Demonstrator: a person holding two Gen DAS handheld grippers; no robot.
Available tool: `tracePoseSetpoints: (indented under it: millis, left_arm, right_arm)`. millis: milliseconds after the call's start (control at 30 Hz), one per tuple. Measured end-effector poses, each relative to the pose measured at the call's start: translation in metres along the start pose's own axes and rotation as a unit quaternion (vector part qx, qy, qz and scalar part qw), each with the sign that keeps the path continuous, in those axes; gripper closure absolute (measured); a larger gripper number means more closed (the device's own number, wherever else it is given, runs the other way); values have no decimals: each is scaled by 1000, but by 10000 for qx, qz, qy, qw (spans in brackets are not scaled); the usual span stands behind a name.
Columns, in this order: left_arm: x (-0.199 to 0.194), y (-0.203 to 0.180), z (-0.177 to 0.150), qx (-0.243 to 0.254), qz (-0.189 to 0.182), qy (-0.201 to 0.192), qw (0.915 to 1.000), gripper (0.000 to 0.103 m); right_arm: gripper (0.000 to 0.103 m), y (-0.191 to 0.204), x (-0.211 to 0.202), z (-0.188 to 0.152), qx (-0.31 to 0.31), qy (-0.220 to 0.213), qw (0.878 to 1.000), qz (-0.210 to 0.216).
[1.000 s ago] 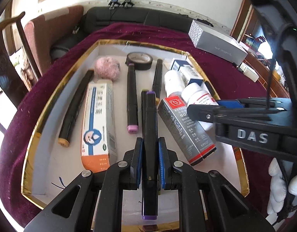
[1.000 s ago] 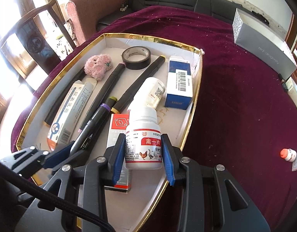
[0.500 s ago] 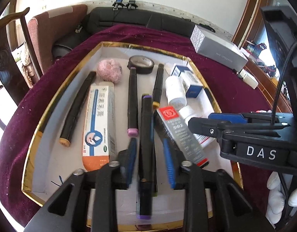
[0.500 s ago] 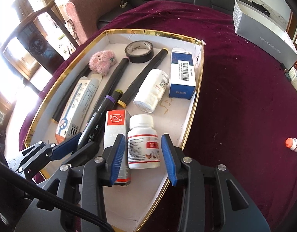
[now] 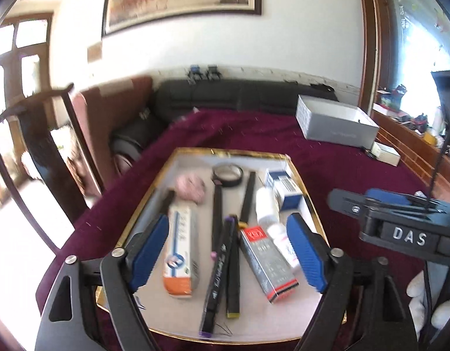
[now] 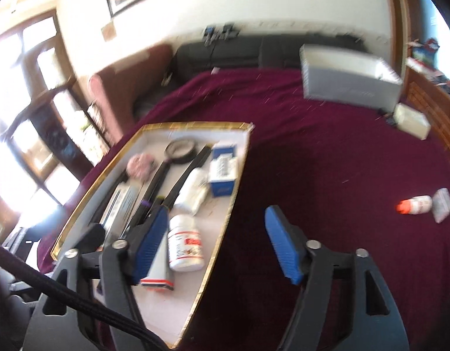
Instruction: Organize objects
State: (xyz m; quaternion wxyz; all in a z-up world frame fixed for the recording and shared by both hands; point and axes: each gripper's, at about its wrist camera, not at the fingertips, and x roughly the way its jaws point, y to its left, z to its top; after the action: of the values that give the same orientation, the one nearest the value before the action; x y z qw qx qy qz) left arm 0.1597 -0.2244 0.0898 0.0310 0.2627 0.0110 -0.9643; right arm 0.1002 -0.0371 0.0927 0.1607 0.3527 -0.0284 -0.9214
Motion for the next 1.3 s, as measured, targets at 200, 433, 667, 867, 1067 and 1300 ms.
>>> tracePoseSetpoints:
  millis: [200,433,667,867,1067,1300]
  left_arm:
    - [-8,-6,5,-3,592,-86,9982,9]
    - [-2,-6,1,-129,672,312,9972,9]
    - [-1,-8,-3,-156,670,496,9964,9]
    - [1,-12,-4,-133,608,559,9965,9]
    - [10,-5,-6,-340,645,760,9944,9]
    - [11,6,-7,-452,637,779,9939,9]
  right_arm:
    - [22,-2,-21,-6,-37,-698,9959,-577]
    - [22,-4,-23,-10,-125,-811,9935,-794]
    - [22,-8,-28,-18,-64,-835,9927,-864]
    - [22,-12,-26,-20,-49,-832,9914,-1009]
    - [22,-15,-26,-21,-31,-907,9889,-1173]
    - [22,-14,-17,-22,-92,-780,9895,-1215]
